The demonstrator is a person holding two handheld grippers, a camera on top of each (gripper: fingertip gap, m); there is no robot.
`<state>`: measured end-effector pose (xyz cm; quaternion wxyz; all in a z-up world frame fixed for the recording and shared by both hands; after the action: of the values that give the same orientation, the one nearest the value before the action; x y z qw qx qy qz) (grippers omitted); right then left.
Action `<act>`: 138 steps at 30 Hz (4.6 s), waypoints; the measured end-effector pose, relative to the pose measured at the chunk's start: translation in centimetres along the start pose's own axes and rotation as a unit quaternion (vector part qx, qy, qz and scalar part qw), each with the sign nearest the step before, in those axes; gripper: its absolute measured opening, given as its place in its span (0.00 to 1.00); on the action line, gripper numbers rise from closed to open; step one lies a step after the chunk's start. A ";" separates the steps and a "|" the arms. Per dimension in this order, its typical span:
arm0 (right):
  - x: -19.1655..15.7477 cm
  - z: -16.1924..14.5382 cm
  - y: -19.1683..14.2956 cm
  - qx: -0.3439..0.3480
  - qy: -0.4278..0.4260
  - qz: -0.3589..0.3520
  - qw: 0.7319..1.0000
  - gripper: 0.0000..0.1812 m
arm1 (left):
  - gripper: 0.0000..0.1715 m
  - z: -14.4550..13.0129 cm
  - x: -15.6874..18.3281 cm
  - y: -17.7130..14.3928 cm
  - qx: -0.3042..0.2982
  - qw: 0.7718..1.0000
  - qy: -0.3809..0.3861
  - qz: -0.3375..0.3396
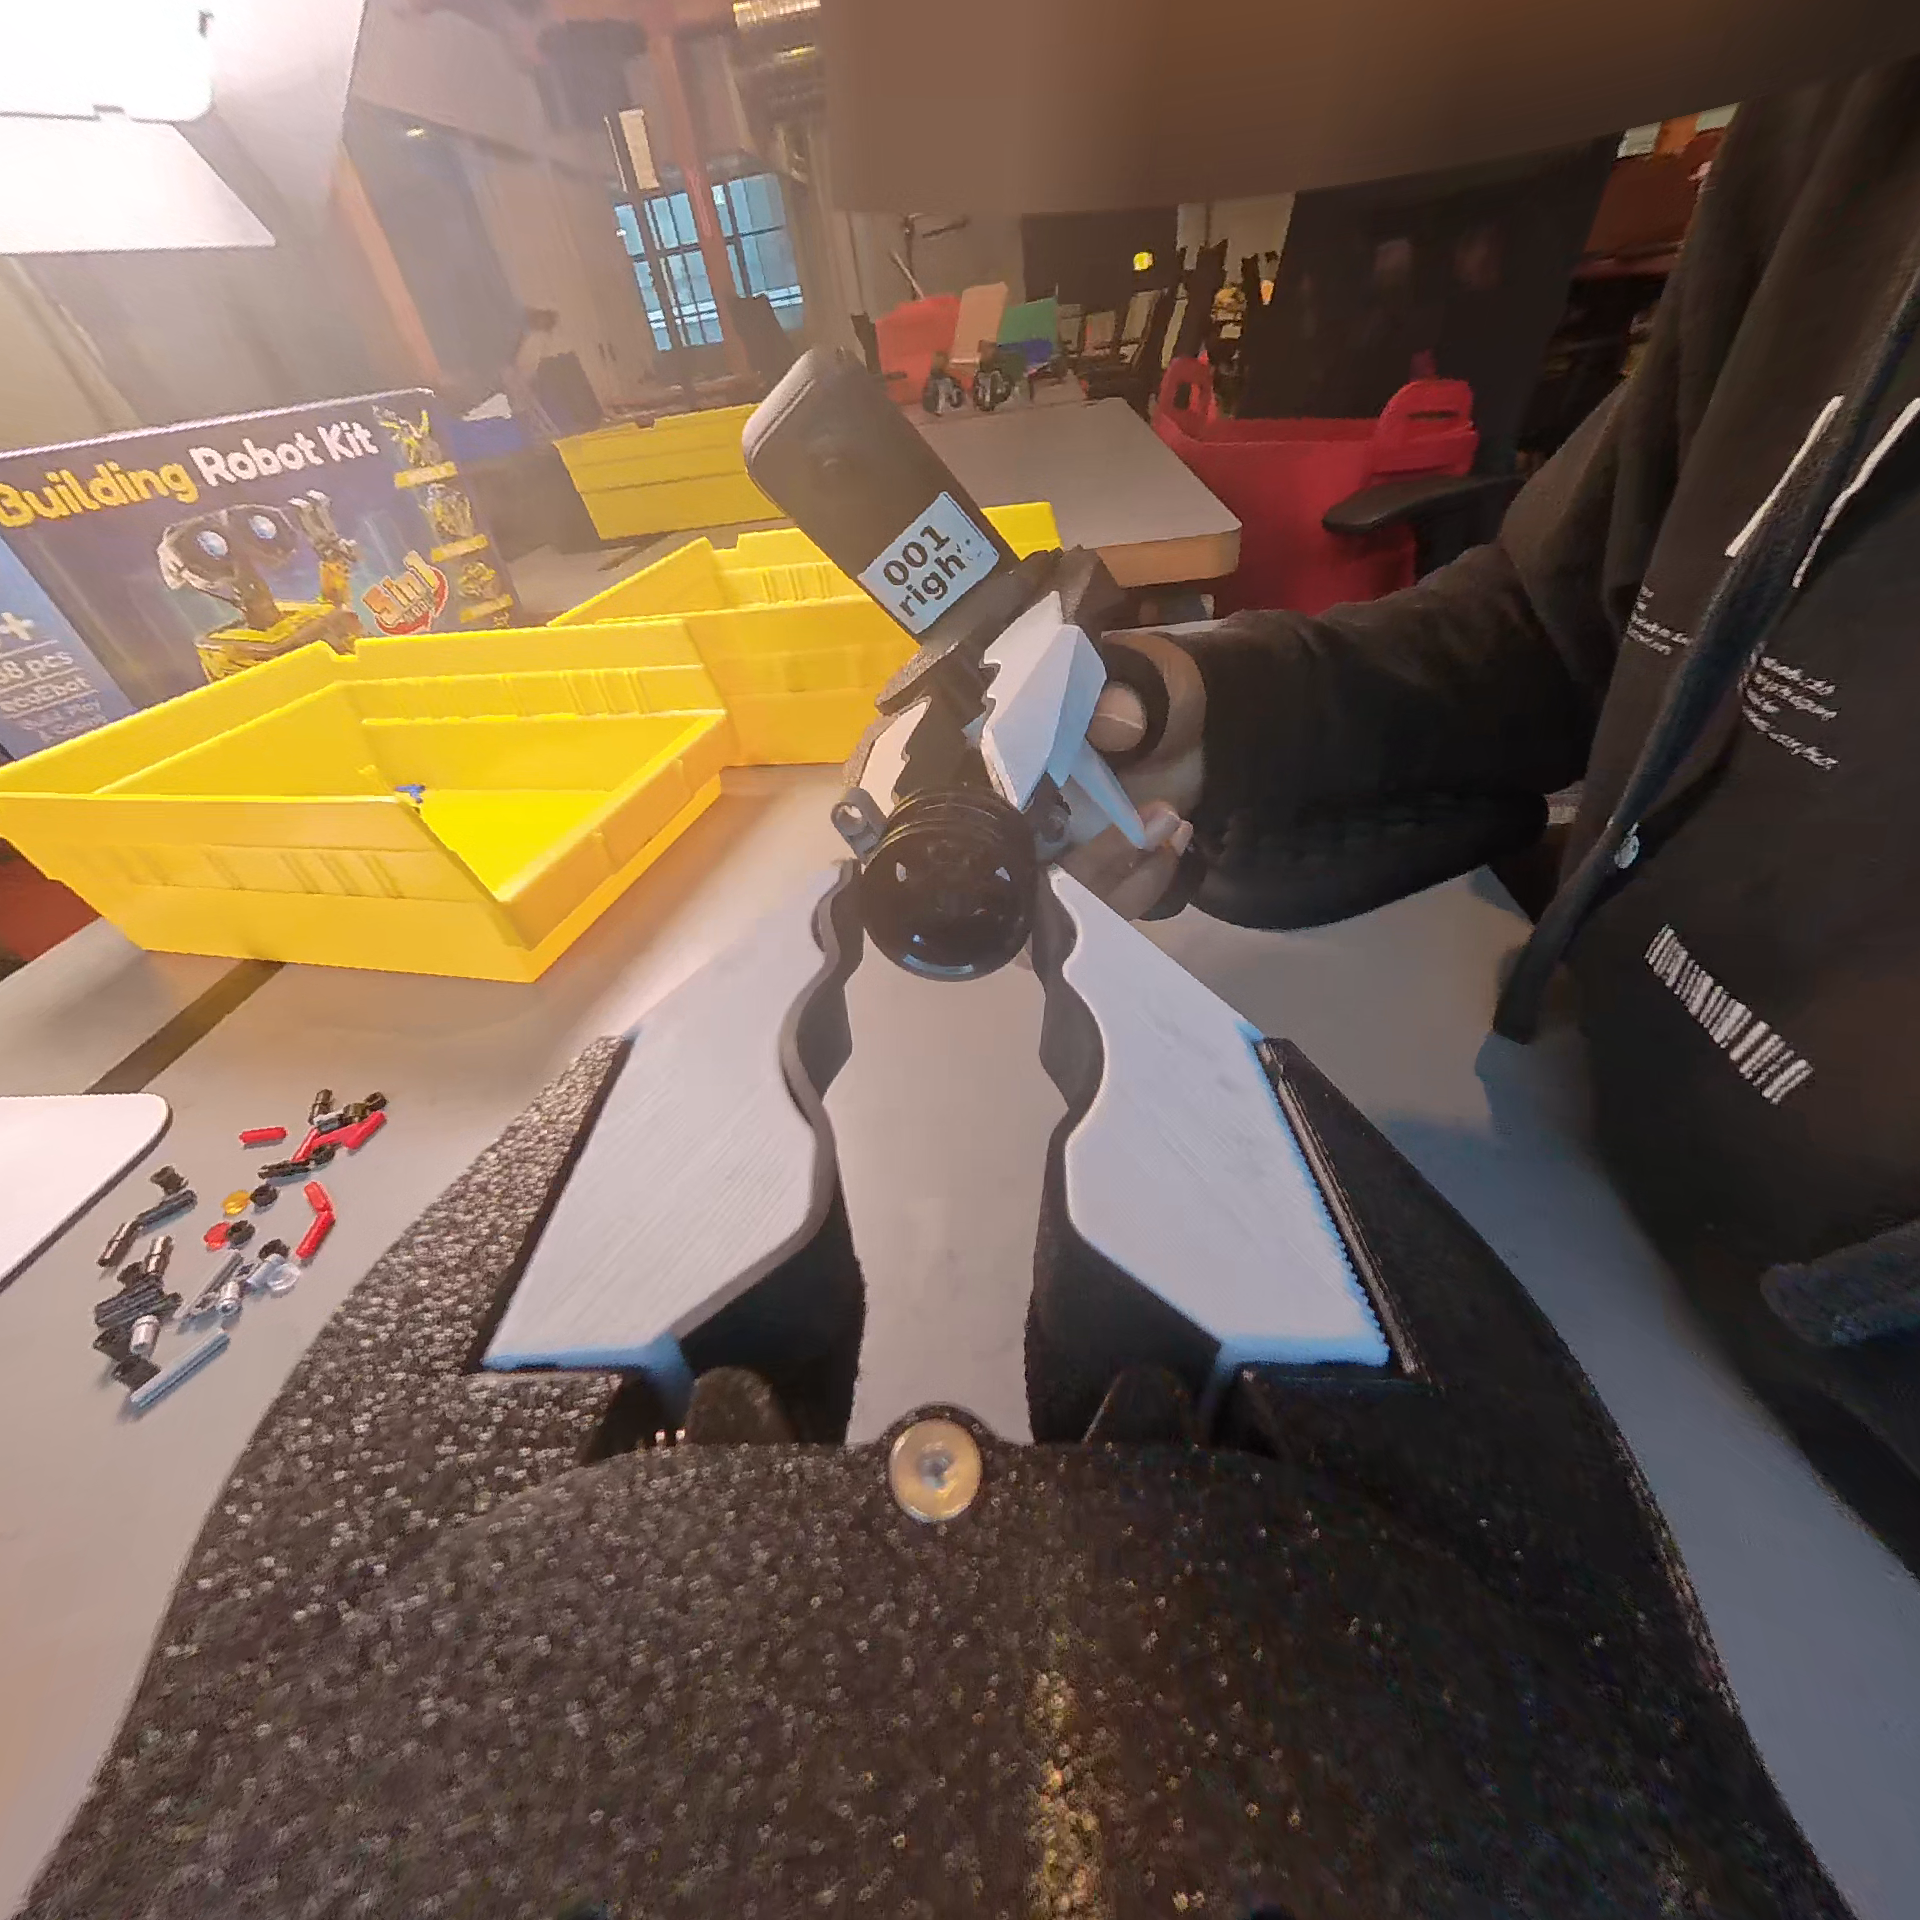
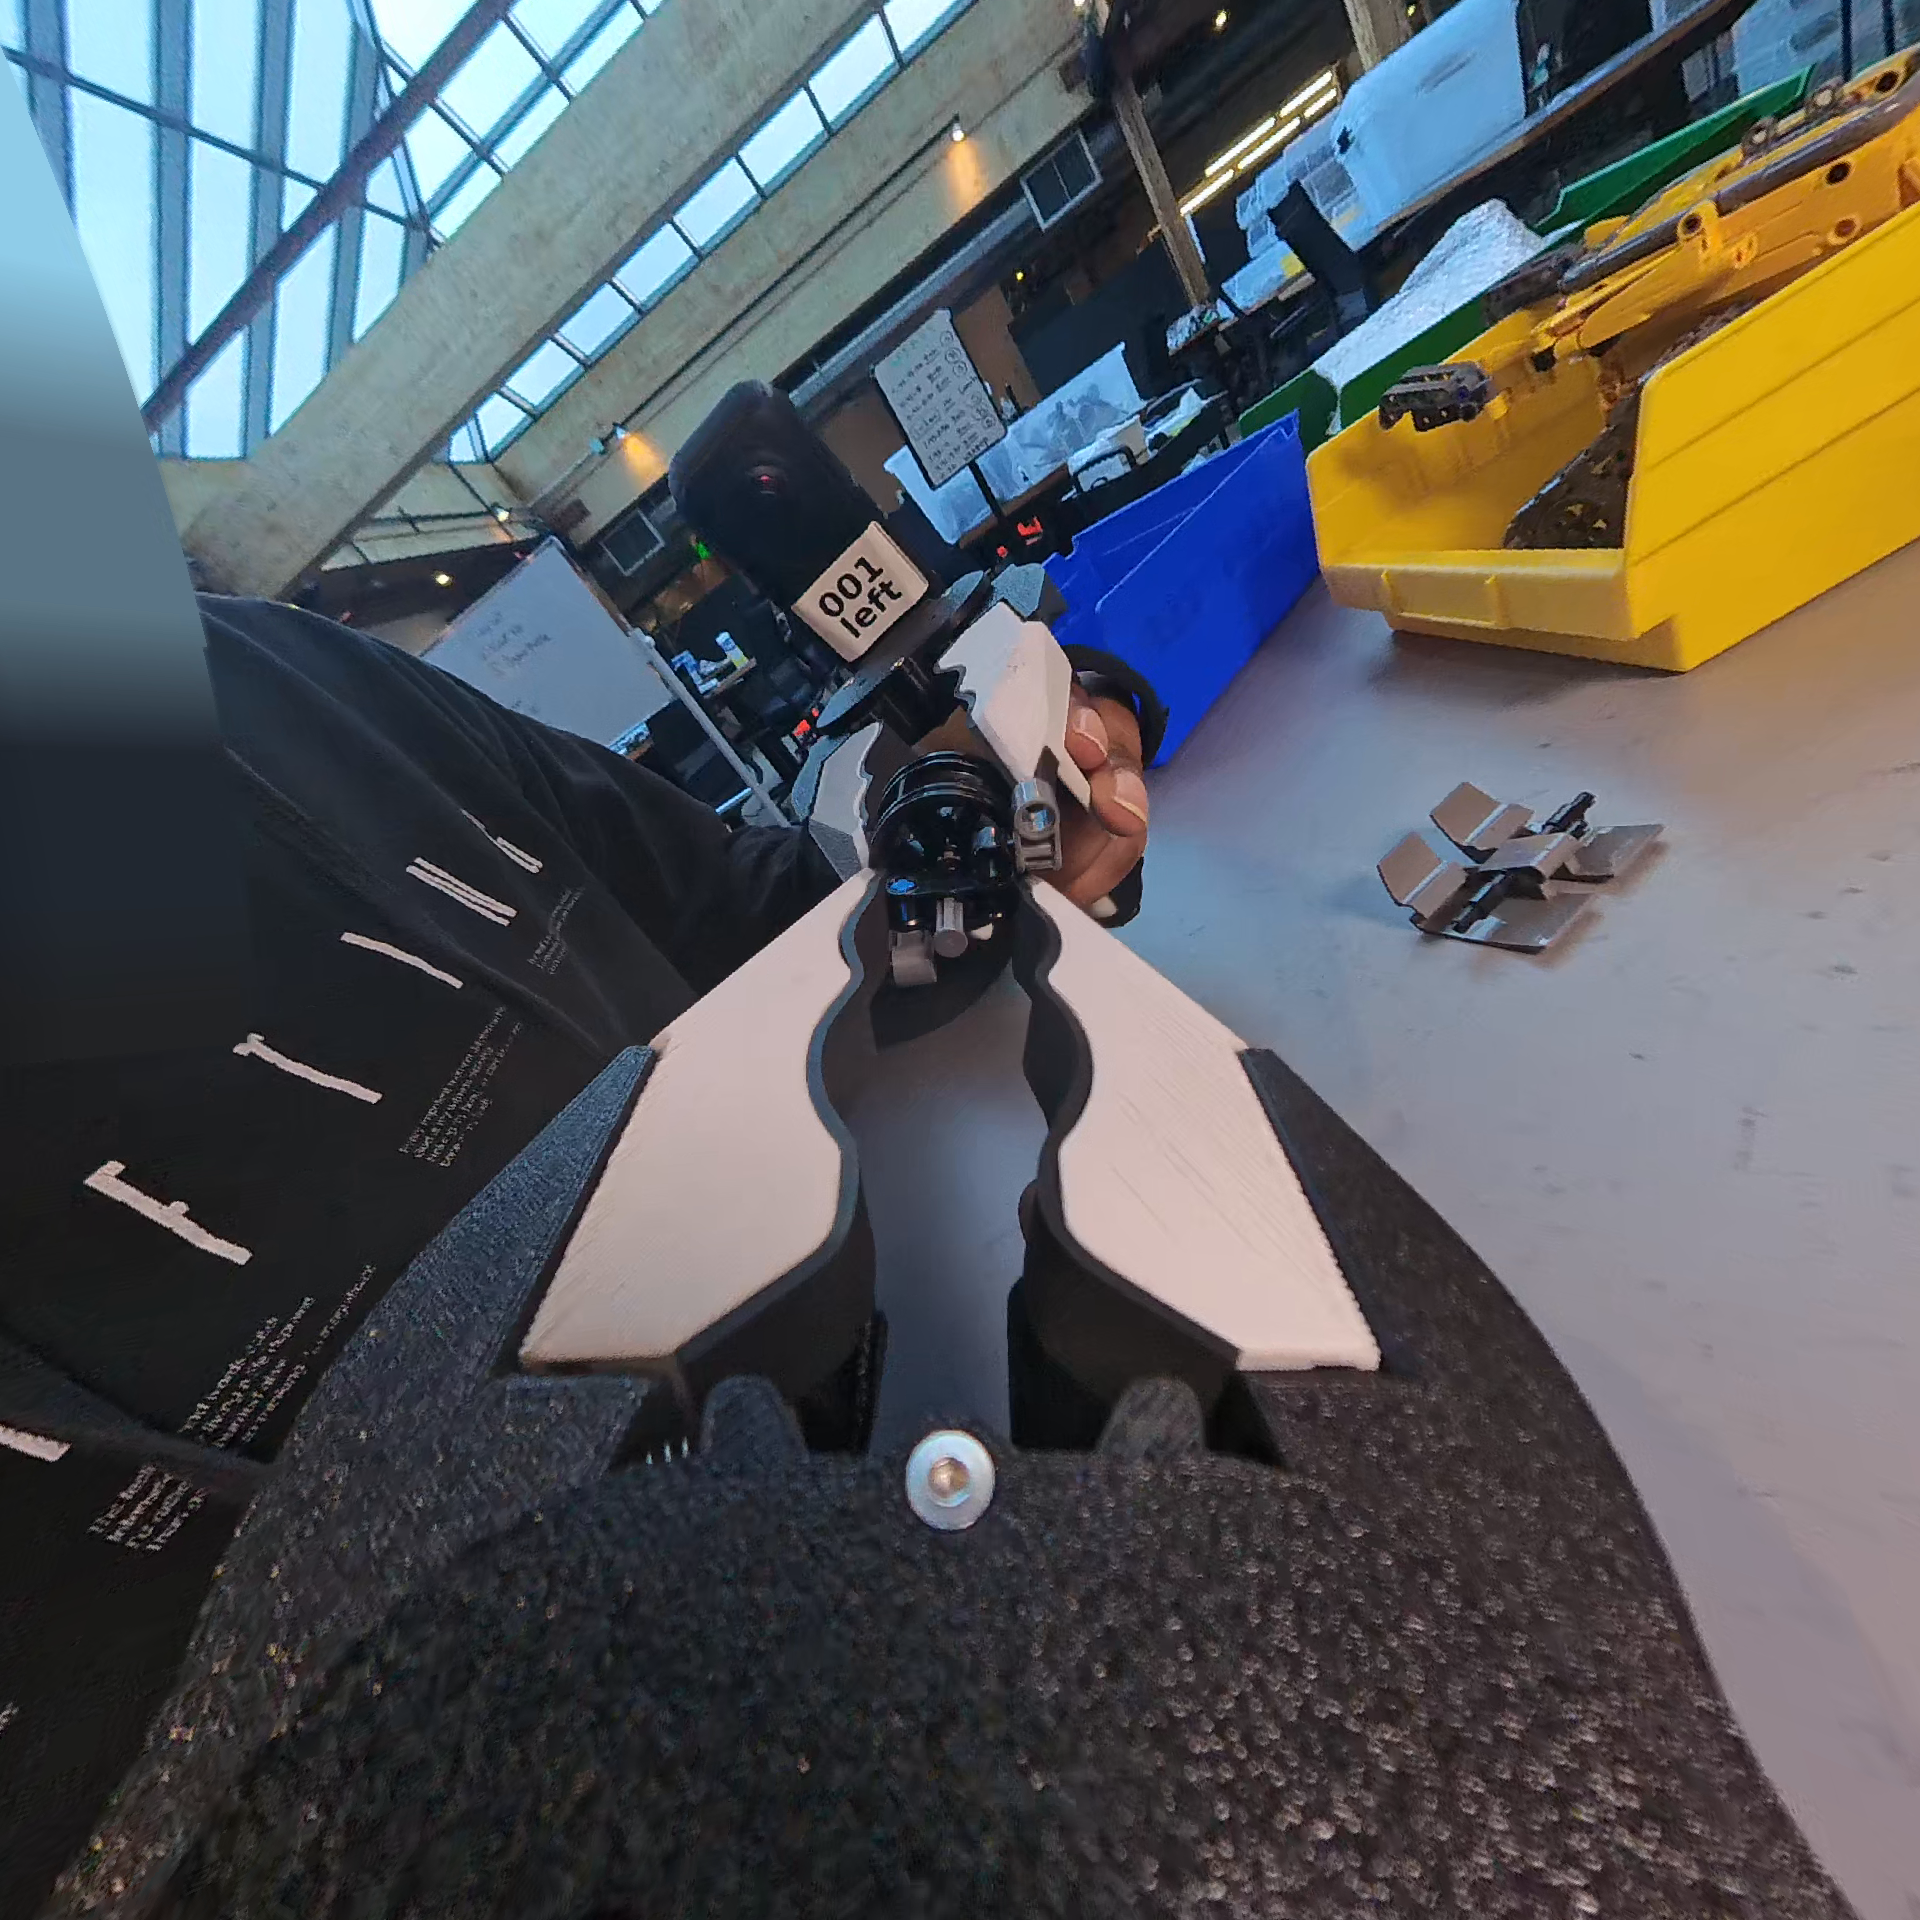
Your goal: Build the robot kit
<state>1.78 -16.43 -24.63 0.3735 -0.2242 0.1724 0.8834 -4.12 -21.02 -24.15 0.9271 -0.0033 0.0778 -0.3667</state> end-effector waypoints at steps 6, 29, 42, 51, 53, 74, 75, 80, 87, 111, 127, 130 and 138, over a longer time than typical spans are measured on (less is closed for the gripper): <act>0.4 0.2 -0.1 -0.003 -0.012 -0.008 1.000 0.14 | 0.18 -0.2 -0.4 0.0 0.005 1.000 -0.018 0.007; -0.5 1.9 -1.3 0.056 -0.058 -0.009 0.997 0.00 | 0.19 1.3 -0.8 -0.9 0.043 0.998 -0.026 0.034; -1.7 0.8 2.9 0.018 -0.098 0.013 0.995 0.00 | 0.18 3.1 -0.8 -0.4 0.048 0.998 -0.008 0.027; -0.1 0.4 1.8 0.029 -0.100 -0.030 0.994 0.00 | 0.18 3.1 -3.1 -1.7 0.141 0.971 -0.191 0.018; 0.3 0.3 1.5 0.029 -0.098 -0.042 0.994 0.07 | 0.18 3.1 -4.1 -1.9 0.164 0.958 -0.234 0.024; -0.4 1.9 -0.8 -0.029 -0.184 -0.072 0.980 0.08 | 0.18 0.2 -0.8 0.3 0.036 0.986 -0.158 -0.029; -0.5 1.6 -0.9 -0.055 -0.197 -0.076 0.976 0.08 | 0.18 -0.1 -0.5 0.4 0.014 0.989 -0.142 -0.032; -0.4 -0.4 -0.8 -0.149 -0.223 -0.081 0.960 0.08 | 0.23 -2.0 1.2 0.9 -0.084 0.990 -0.100 -0.056; -0.2 -2.3 -0.2 -0.221 -0.229 -0.071 0.945 0.07 | 0.20 -4.1 2.6 1.8 -0.141 0.986 -0.073 -0.056; -0.2 0.0 -1.4 -0.156 -0.229 -0.093 0.956 0.00 | 0.19 -3.6 1.1 1.1 -0.121 0.979 -0.161 -0.041; 1.3 -4.0 -1.6 -0.202 -0.136 -0.045 0.969 0.00 | 0.19 -7.1 2.5 0.9 -0.223 0.972 -0.060 -0.040; 1.5 -4.2 -1.2 -0.201 -0.133 -0.037 0.970 0.00 | 0.19 -7.9 2.6 1.0 -0.241 0.969 -0.046 -0.040; 2.3 -4.9 -1.3 -0.214 -0.123 -0.051 0.968 0.00 | 0.18 -8.8 2.4 1.1 -0.269 0.962 -0.028 -0.028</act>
<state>2.61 -16.58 -30.10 0.3795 -0.1973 -0.0795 0.9004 -2.95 -21.43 -33.23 0.8829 -0.2653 0.1480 -0.3580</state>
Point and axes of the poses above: each gripper's, where its closed fingertips meet, y out along the fingers, z out of its top, x = y × z across the jaws, the point moved 4 cm from there along -y, back along the fingers, and after that the axes turned 9 degrees about z, right-handed, at the moved point
